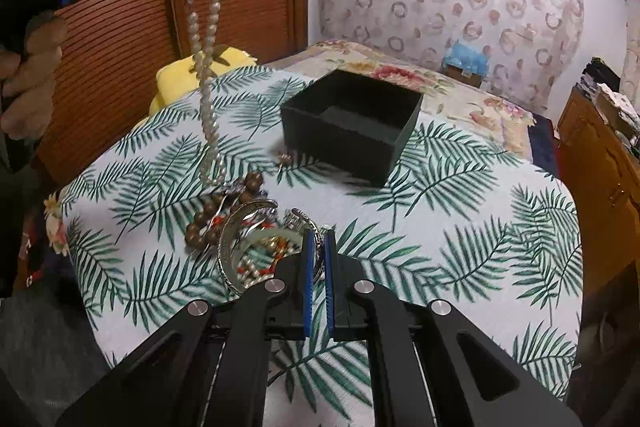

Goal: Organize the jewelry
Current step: 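Carry the pearl necklace and silver bangle over the black box with both tools, then lower the pearls and bangle into the black box and open both tools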

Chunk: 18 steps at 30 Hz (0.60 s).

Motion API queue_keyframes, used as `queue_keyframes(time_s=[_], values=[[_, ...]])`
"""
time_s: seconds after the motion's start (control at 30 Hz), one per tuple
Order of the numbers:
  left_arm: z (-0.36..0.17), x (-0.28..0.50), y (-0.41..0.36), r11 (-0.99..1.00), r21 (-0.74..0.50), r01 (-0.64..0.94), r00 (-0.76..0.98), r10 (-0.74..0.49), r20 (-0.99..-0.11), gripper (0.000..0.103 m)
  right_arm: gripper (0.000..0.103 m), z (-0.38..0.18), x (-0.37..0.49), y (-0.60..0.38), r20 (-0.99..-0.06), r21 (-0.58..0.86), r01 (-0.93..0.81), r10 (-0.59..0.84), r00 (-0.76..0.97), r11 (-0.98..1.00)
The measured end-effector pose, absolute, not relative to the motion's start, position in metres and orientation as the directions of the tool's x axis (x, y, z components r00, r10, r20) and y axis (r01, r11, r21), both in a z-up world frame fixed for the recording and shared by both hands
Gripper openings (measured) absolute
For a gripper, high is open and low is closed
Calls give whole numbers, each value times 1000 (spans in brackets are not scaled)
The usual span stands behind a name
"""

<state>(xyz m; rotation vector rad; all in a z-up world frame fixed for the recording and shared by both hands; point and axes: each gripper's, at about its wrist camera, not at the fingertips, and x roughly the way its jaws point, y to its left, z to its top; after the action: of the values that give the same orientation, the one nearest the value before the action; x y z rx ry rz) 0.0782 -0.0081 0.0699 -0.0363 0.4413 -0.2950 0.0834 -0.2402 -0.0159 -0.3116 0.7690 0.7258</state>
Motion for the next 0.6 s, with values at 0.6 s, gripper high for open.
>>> queue_keyframes(time_s=[0.6], values=[[117, 150, -23, 965, -56, 256, 891, -258, -373, 7, 6, 16, 154, -227, -648, 4, -635, 486, 587, 773]])
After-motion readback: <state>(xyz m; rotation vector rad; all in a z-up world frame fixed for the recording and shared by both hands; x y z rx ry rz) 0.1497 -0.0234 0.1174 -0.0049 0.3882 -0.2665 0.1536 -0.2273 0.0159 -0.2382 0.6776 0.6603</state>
